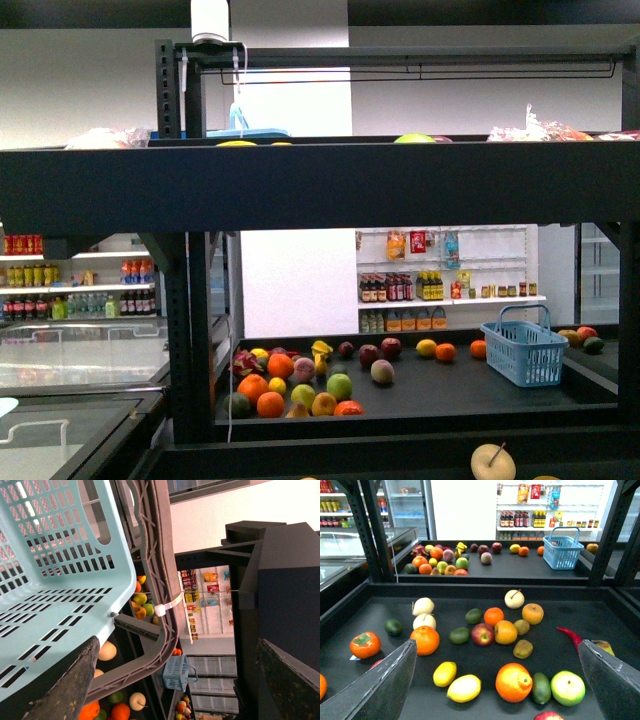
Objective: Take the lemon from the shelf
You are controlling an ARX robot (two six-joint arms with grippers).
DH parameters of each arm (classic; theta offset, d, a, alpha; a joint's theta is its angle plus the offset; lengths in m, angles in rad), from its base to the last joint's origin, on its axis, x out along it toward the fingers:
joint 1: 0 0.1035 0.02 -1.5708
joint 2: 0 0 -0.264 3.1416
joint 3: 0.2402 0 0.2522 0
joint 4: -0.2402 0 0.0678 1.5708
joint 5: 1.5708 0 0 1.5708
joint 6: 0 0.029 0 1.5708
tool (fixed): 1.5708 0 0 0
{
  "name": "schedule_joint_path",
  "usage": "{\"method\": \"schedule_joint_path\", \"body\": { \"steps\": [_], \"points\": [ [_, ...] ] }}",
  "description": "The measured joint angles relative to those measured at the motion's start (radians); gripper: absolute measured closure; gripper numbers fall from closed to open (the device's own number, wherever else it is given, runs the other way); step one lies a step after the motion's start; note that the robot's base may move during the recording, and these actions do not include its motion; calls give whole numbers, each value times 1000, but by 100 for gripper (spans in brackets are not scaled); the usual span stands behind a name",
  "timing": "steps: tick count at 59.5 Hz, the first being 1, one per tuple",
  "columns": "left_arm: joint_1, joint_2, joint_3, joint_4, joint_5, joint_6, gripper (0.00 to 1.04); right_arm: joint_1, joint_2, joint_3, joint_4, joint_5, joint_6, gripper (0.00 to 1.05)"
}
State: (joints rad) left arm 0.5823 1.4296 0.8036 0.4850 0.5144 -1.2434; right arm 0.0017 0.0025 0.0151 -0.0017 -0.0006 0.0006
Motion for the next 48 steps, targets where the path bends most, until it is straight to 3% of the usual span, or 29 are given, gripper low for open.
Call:
{"method": "schedule_joint_path", "body": {
  "steps": [48],
  "points": [
    [-53,330,333,-3,-91,-11,8,0,0,0,0,0,0,7]
  ]
}}
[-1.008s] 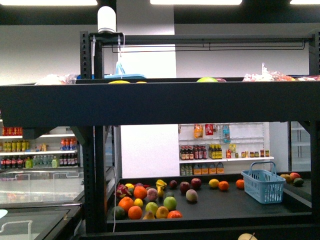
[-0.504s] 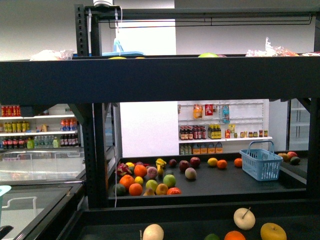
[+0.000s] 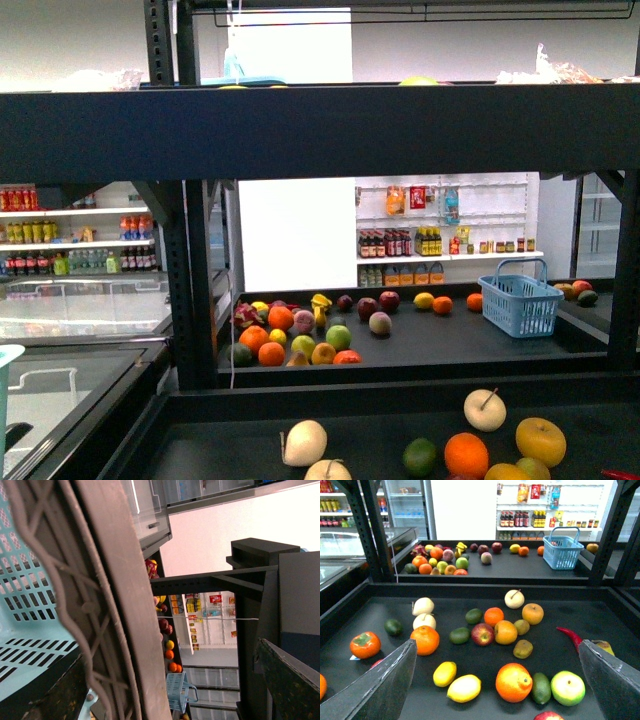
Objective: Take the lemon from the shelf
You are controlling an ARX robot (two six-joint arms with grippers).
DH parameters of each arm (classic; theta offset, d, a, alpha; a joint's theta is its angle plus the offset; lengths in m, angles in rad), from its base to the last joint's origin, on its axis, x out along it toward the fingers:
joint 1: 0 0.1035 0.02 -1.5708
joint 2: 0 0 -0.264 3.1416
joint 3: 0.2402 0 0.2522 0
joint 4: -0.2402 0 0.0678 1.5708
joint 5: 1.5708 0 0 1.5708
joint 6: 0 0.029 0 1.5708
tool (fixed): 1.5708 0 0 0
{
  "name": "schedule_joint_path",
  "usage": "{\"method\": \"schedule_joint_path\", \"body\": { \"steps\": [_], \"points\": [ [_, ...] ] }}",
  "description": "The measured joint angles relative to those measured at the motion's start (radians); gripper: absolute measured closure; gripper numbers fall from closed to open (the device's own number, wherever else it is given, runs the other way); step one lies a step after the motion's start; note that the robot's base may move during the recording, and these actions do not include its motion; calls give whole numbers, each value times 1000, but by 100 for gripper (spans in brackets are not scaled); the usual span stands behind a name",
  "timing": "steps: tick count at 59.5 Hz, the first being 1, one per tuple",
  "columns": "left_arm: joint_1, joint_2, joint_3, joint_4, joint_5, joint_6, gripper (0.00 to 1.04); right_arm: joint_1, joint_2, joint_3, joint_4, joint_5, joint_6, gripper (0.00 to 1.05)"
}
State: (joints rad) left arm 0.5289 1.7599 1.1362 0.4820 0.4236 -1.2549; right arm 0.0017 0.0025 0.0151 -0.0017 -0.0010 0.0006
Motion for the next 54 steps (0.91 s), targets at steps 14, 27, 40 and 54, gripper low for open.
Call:
{"method": "schedule_joint_path", "body": {
  "steps": [14,27,40,54],
  "points": [
    [-10,49,53,1,-13,-3,22,0,0,0,0,0,0,7],
    [-16,55,58,-17,-40,9,60,0,0,0,0,0,0,7],
    [-25,50,58,-37,-53,36,92,0,0,0,0,0,0,7],
    [-80,-22,35,-41,-4,92,95,0,0,0,0,0,0,7]
  ]
}}
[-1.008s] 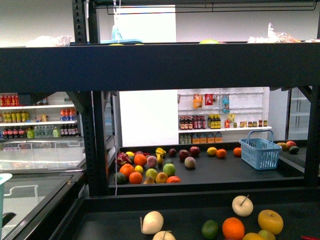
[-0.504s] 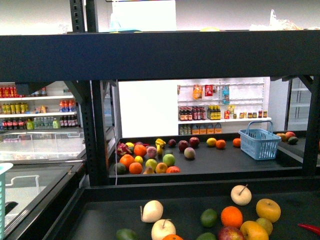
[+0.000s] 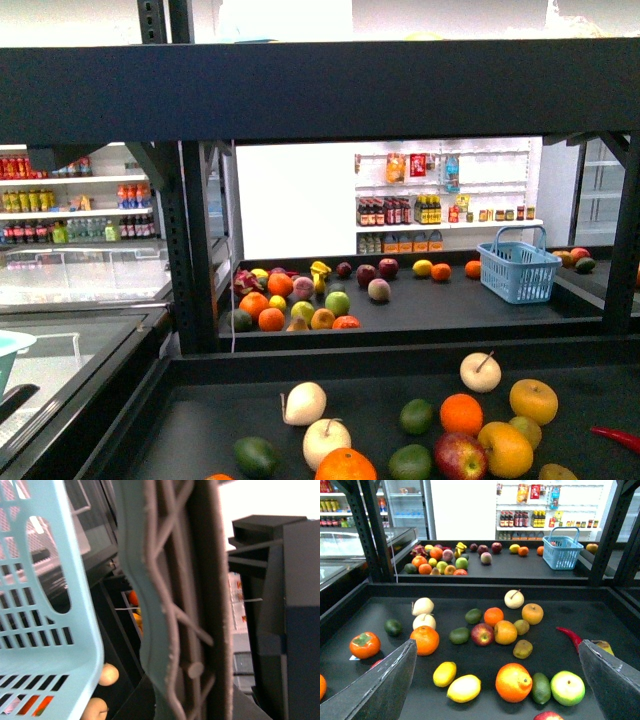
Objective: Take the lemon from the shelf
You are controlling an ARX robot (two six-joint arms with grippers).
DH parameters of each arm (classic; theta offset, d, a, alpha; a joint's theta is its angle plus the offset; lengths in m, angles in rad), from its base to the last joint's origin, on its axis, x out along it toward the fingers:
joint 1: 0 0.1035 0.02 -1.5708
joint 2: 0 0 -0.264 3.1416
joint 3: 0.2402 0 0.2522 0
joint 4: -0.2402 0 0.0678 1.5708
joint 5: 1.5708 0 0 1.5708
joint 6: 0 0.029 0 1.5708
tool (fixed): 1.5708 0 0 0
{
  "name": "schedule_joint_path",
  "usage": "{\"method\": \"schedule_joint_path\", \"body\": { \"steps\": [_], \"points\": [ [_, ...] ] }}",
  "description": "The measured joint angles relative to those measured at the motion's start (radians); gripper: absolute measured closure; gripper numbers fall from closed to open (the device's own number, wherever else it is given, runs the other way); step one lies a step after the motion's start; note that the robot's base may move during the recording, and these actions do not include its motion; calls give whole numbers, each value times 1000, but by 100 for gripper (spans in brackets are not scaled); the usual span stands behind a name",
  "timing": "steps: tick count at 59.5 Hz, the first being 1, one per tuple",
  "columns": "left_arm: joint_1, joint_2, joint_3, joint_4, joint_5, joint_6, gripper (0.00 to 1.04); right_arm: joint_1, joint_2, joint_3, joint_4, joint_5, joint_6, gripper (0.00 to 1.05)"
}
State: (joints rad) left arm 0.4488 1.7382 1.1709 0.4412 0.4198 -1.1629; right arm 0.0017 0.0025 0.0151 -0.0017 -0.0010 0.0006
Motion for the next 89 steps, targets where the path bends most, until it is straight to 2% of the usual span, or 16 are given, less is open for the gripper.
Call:
{"method": "schedule_joint_path", "body": {
  "steps": [15,27,47,57,65,76,89],
  "points": [
    [-139,-119,-32,-36,25,90,98,0,0,0,0,0,0,7],
    [-319,-177,-59,-48,36,121,98,0,0,0,0,0,0,7],
    [-598,-96,-48,-10,15,119,98,0,0,0,0,0,0,7],
    [-700,-16,-40,45,35,118,98,0,0,0,0,0,0,7],
    [-763,18,-34,116,101,122,98,0,0,0,0,0,0,7],
    [-807,43,-32,182,201,151,98,0,0,0,0,0,0,7],
    [-842,88,-10,199,235,167,98,0,0,0,0,0,0,7]
  ]
}}
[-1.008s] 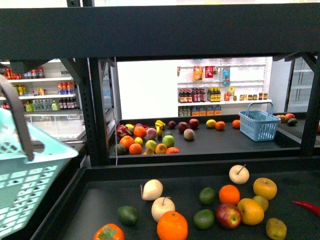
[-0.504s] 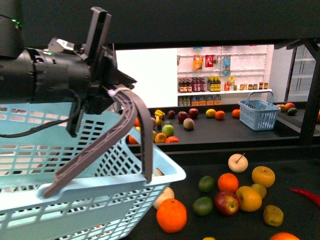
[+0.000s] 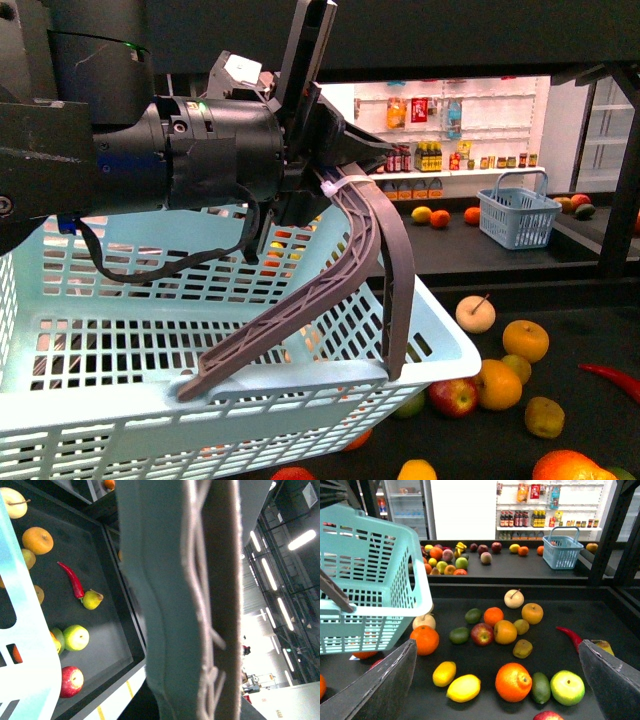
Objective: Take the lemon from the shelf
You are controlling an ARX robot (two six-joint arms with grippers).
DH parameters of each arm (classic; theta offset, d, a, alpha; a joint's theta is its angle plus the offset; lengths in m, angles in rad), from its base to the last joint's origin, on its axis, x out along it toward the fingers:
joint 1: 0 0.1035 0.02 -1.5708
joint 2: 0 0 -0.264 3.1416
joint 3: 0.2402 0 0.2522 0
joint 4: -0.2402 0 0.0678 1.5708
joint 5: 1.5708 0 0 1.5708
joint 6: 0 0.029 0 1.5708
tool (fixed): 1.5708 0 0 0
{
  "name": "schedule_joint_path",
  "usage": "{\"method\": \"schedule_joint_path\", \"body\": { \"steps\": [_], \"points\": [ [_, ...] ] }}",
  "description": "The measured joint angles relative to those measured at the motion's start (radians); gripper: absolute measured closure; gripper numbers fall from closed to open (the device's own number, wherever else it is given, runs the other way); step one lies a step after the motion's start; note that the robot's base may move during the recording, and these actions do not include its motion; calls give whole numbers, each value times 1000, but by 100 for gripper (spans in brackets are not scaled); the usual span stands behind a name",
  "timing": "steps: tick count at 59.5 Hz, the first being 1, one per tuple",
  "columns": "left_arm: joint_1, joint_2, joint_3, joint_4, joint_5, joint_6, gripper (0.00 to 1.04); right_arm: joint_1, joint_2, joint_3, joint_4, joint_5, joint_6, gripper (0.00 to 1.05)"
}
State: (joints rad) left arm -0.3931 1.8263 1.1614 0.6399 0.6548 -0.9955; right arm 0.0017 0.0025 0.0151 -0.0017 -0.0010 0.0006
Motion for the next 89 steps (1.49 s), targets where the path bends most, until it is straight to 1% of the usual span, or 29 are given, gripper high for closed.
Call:
{"method": "schedule_joint_path", "body": {
  "steps": [9,17,24,26,28,30,32,36,39,41,42,45,49,52,56,60,64,65,71,74,75,76,78,79,83,84,85,89],
  "points": [
    [-16,30,11,3,4,23,98,0,0,0,0,0,0,7],
    [-26,58,40,-40,-2,54,98,0,0,0,0,0,0,7],
    [-26,71,45,-41,-9,71,98,0,0,0,0,0,0,7],
    [-26,73,46,-41,-14,76,98,10,23,13,-47,53,37,7],
    [-24,74,46,-41,-16,79,98,12,71,36,-103,83,88,7],
    [-23,74,46,-41,-21,79,98,-10,168,53,-114,72,157,7],
    [-24,74,46,-41,-21,82,98,-27,233,58,-96,53,188,7],
    [-24,74,47,-41,-20,87,98,-85,407,76,-18,-11,235,7],
    [-24,74,47,-41,-19,86,98,-169,646,136,93,-95,276,7],
    [-24,74,47,-41,-18,87,98,-206,776,182,146,-116,289,7],
    [-24,74,47,-41,-14,87,98,-229,888,225,184,-123,296,7],
    [-24,74,47,-41,-15,86,98,-257,1106,319,231,-123,312,7],
    [-24,74,47,-41,-19,87,98,-270,1375,453,210,-126,361,7],
    [-24,74,49,-41,-19,89,98,-267,1580,571,175,-105,415,7],
    [-24,74,49,-41,-19,88,98,-247,1763,698,216,-72,416,7],
    [-24,74,50,-41,-18,91,98,-221,1911,811,257,-53,363,7],
    [-24,74,50,-41,-18,89,98,-201,2015,872,301,-50,285,7],
    [-24,74,50,-41,-18,89,98,-199,2028,878,310,-50,278,7],
    [-24,74,50,-41,-19,91,98,-175,2137,916,393,-56,124,7],
    [-24,74,50,-41,-19,90,98,-164,2187,930,438,-77,32,7],
    [-24,74,50,-41,-19,90,98,-161,2197,933,446,-84,22,7],
    [-24,74,50,-41,-19,90,98,-157,2214,937,462,-100,-25,7],
    [-24,74,50,-41,-19,90,98,-152,2230,940,482,-118,-54,7],
    [-24,74,50,-41,-19,90,98,-147,2243,941,502,-140,-91,7],
    [-24,74,50,-41,-19,90,98,-128,2284,944,558,-259,-257,7],
    [-24,74,50,-41,-19,90,98,-126,2288,944,568,-266,-268,7],
    [-24,74,50,-41,-19,90,98,-122,2297,944,589,-304,-322,7],
    [-24,74,50,-41,-19,90,98,-114,2319,959,589,-392,-453,7]
  ]
}}
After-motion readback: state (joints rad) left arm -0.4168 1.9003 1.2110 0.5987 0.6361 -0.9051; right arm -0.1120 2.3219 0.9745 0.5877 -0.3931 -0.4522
